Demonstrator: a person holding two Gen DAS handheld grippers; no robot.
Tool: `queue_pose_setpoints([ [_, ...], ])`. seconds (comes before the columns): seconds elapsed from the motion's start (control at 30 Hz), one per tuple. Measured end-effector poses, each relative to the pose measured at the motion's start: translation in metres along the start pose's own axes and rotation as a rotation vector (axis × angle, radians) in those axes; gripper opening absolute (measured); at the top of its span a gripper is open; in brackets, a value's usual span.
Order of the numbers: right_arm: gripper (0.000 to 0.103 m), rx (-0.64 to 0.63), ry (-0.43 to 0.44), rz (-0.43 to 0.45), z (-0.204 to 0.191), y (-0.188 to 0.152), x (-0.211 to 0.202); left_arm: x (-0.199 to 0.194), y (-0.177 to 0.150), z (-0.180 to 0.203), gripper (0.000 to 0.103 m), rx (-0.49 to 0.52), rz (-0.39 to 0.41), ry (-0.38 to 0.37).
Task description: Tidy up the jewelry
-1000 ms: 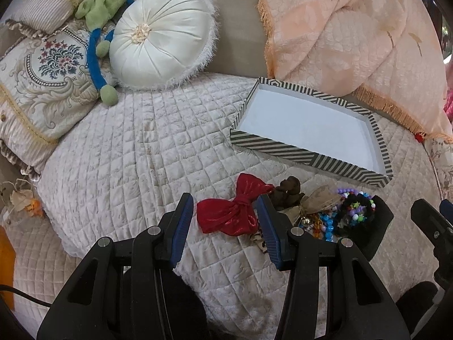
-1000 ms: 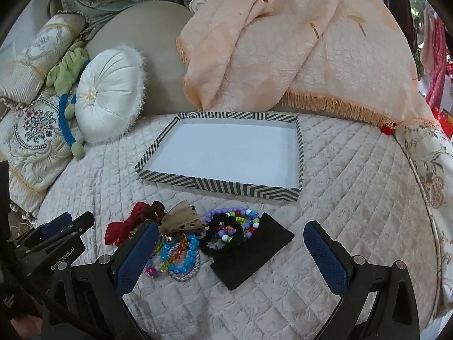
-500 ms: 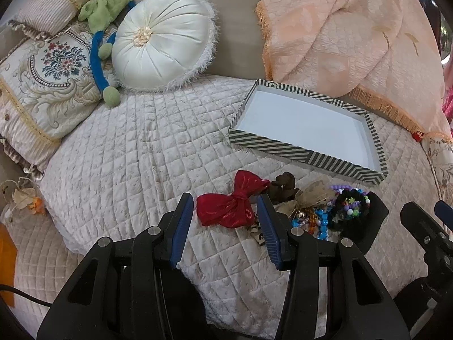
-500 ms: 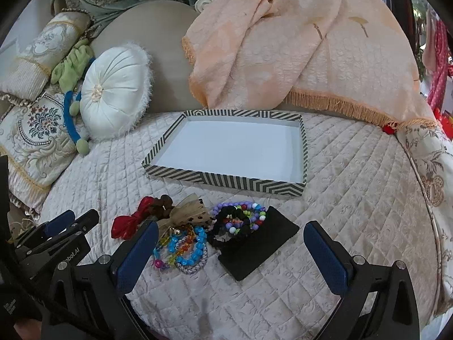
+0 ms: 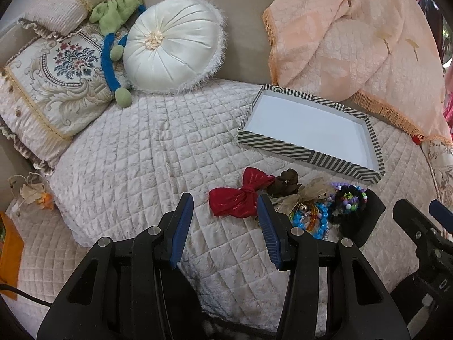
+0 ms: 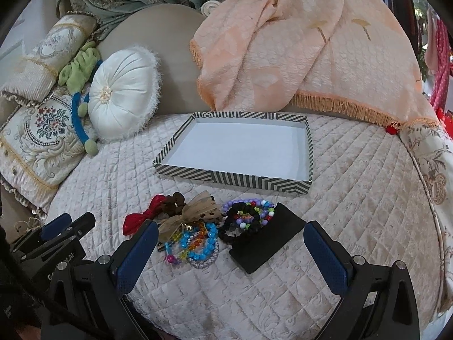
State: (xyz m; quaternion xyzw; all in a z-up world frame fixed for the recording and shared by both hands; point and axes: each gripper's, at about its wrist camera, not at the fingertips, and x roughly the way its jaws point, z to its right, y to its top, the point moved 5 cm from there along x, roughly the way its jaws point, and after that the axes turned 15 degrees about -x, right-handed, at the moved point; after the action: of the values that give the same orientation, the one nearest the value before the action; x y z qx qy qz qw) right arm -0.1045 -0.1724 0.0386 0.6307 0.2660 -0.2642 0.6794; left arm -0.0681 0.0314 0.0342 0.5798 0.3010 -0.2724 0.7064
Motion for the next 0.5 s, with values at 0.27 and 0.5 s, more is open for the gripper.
queue_pose_setpoints([
  [0.27,0.102,-0.004,-0.007,-0.009,0.000,0.000,0.000,0.002,0.000,0.001,0.046,-0.011,-0.011,-0.029],
  [0.5,0.102,-0.026,-0.012,-0.026,-0.004,-0.001,0.007,0.011,-0.003,0.000,0.046,-0.034,-0.035,-0.047],
])
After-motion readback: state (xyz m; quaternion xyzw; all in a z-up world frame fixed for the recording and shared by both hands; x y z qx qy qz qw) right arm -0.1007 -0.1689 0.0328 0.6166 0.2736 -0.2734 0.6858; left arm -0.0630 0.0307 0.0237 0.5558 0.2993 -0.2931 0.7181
